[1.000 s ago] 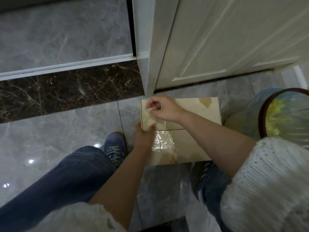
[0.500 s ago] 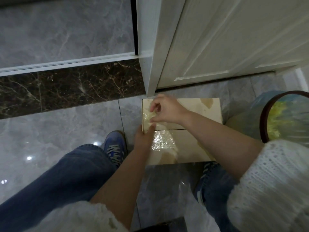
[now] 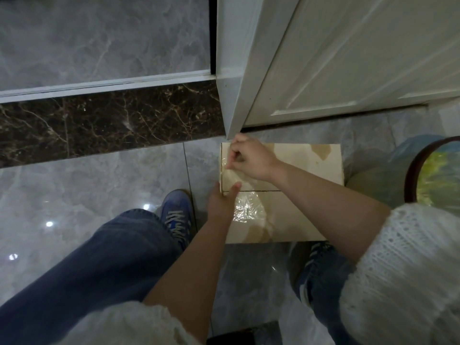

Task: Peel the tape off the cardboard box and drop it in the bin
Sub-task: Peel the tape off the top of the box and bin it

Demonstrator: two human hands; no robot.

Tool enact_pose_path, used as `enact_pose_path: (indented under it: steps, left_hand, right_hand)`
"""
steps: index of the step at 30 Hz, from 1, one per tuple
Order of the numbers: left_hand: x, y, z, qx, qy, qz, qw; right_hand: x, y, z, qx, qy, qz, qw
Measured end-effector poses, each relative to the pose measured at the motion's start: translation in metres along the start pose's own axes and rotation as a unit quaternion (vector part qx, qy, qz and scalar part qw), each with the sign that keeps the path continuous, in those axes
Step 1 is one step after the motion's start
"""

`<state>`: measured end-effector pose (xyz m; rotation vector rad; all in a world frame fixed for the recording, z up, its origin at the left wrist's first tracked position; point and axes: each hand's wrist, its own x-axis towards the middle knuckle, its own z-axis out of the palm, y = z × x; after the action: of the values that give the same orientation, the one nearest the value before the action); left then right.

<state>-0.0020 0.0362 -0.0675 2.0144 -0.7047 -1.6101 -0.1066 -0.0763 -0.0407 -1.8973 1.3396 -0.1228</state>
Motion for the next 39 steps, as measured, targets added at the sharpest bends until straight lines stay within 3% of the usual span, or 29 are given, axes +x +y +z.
enact_pose_path:
  steps: [5, 16, 19, 22, 24, 26, 27, 30, 34, 39]
  left_hand:
    - [-0.001, 0.002, -0.001, 0.002, -0.003, -0.005, 1.0]
    - [0.0, -0.001, 0.0, 0.0, -0.002, 0.006, 1.0]
    - [0.0, 0.001, 0.0, -0.004, -0.007, 0.003, 1.0]
    - [0.0, 0.001, 0.0, -0.001, -0.006, -0.003, 1.0]
    - [-0.001, 0.002, 0.0, -0.005, -0.002, -0.01, 1.0]
    - [-0.001, 0.003, 0.0, -0.013, -0.002, -0.014, 1.0]
    - [-0.001, 0.002, 0.001, -0.015, -0.002, -0.013, 1.0]
    - [-0.001, 0.0, 0.001, -0.016, -0.002, -0.007, 1.0]
    - [0.0, -0.005, 0.002, -0.022, -0.001, -0.01, 1.0]
    - [0.004, -0.008, 0.002, -0.029, -0.005, -0.004, 1.0]
  right_hand:
    - [-0.005, 0.004, 0.007, 0.035, 0.045, -0.007, 0.998]
    - [-0.01, 0.002, 0.025, 0.154, 0.175, 0.072, 0.97]
    - [-0.011, 0.001, 0.03, 0.161, 0.179, 0.081, 0.967]
    - [-0.009, 0.002, 0.011, 0.091, 0.125, 0.024, 0.988]
    - [-0.005, -0.002, -0.01, -0.056, 0.048, -0.038, 0.997]
    - [0.003, -0.011, -0.024, -0.211, -0.005, -0.068, 0.975]
    - [0.008, -0.016, -0.026, -0.227, -0.005, -0.065, 0.972]
    - [0.025, -0.026, -0.029, -0.134, 0.063, -0.012, 0.989]
    - [0.037, -0.043, -0.033, -0.154, -0.019, -0.042, 0.987]
    - [0.041, -0.054, -0.029, -0.009, 0.072, -0.002, 0.997]
